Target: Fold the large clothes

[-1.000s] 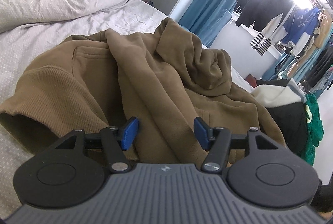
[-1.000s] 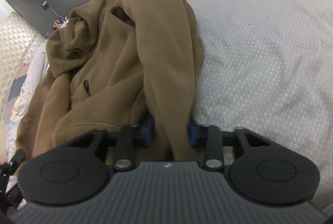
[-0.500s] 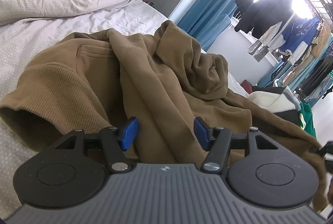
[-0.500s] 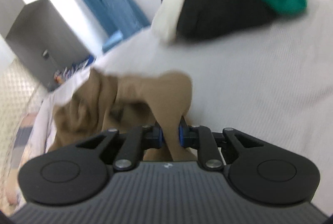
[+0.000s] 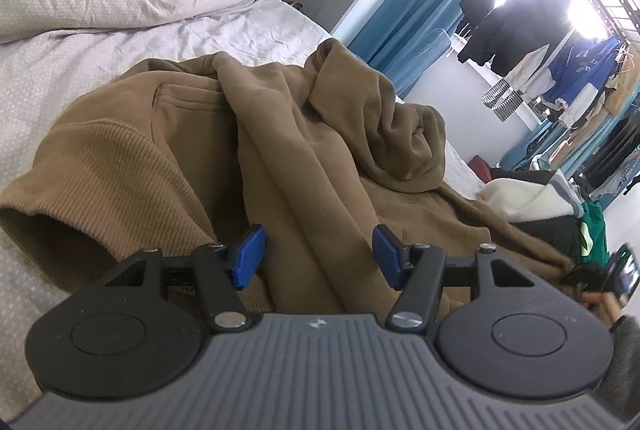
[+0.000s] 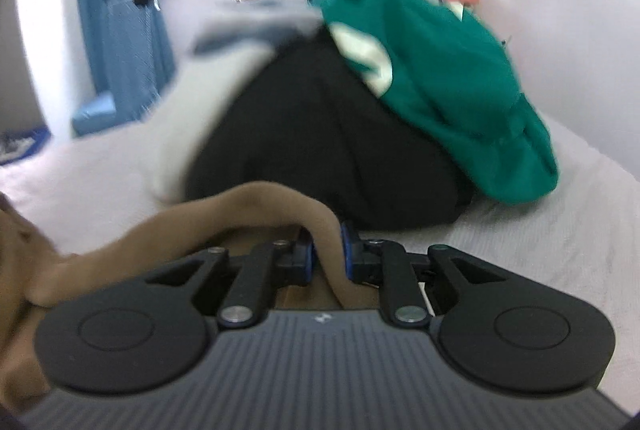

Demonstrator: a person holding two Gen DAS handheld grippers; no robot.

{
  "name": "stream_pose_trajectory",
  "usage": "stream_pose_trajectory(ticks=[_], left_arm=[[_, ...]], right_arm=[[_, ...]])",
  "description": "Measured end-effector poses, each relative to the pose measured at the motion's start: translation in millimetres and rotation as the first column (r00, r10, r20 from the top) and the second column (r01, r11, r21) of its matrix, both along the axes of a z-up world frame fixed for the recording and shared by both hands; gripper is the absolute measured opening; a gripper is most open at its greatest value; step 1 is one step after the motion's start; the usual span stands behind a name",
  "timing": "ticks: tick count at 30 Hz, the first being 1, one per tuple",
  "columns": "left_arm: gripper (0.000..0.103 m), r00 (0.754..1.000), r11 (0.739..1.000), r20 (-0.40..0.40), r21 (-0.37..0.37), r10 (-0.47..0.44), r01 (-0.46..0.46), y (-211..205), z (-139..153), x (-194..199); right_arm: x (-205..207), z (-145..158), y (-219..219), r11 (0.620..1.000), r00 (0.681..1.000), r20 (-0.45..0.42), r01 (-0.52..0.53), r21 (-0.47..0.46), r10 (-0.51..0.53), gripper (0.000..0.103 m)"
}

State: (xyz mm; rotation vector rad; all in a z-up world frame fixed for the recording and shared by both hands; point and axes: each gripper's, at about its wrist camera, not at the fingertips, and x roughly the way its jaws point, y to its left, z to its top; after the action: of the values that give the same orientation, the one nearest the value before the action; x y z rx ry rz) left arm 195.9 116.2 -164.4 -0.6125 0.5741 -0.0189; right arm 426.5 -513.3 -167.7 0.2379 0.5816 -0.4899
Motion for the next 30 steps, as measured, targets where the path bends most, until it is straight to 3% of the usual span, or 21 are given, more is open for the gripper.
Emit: stream_pose_trajectory(ticks=[5,10,12,13,14,16,23,26,30], left_arm=[[0.065,1.0,1.0,-0.004,0.007,0.003,-0.003,-0.3,-2.2,5.5],[0.065,1.0,1.0,-0.006,0.004,0.0,0.0,0.6,-2.5,6.9],[0.065,1.0,1.0,-0.005,-0.004,0.001,-0.001,1.6,-1.7,5.8],[0.065,1.0,1.0,-0.005,-0.01,0.0,0.0,2.6,-1.4,5.3],[0.065,1.0,1.0,-0.005,-0.015,-0.002,0.002,2.9,-0.7,4.4],[0.065,1.0,1.0,-0.001,-0.019,-0.006,0.006,3.8,0.6,1.6],[0.065,1.0,1.0,0.015,-0.01,-0.024,0.024,2.3,6.5,-8.3],[0.065,0.999,1.0,0.019,-0.002,-0.026,0.026,1.8,9.3,-12.7],[0.065,1.0,1.0,0.016,0.003,-0.024,0.024,3.8,10.2,-15.7]], right_arm=[[-1.8,-50.3,-22.9,0.997,1.0,-0.007,0.019,0.078,-0.018,0.019],[-12.1,-46.4,-17.7,0.998,1.0,0.006,-0.012,0.058,0.012,0.022],[-17.3,-36.7,-10.6,0.998,1.0,-0.007,-0.008,0.066,0.008,0.03],[-20.5,-31.2,-7.6,0.998,1.0,-0.011,-0.008,0.06,0.009,0.041],[-26.7,-23.8,-3.2,0.999,1.0,-0.007,-0.011,0.054,0.011,0.059],[-37.4,-6.2,9.6,0.999,1.0,0.011,-0.015,0.042,0.014,0.079],[-78.5,57.2,79.3,0.984,0.98,0.096,-0.179,0.025,0.176,0.079],[-96.3,82.1,122.1,0.959,0.953,0.133,-0.279,0.044,0.271,0.079],[-122.9,107.6,185.1,0.897,0.896,0.174,-0.429,0.104,0.408,0.079]])
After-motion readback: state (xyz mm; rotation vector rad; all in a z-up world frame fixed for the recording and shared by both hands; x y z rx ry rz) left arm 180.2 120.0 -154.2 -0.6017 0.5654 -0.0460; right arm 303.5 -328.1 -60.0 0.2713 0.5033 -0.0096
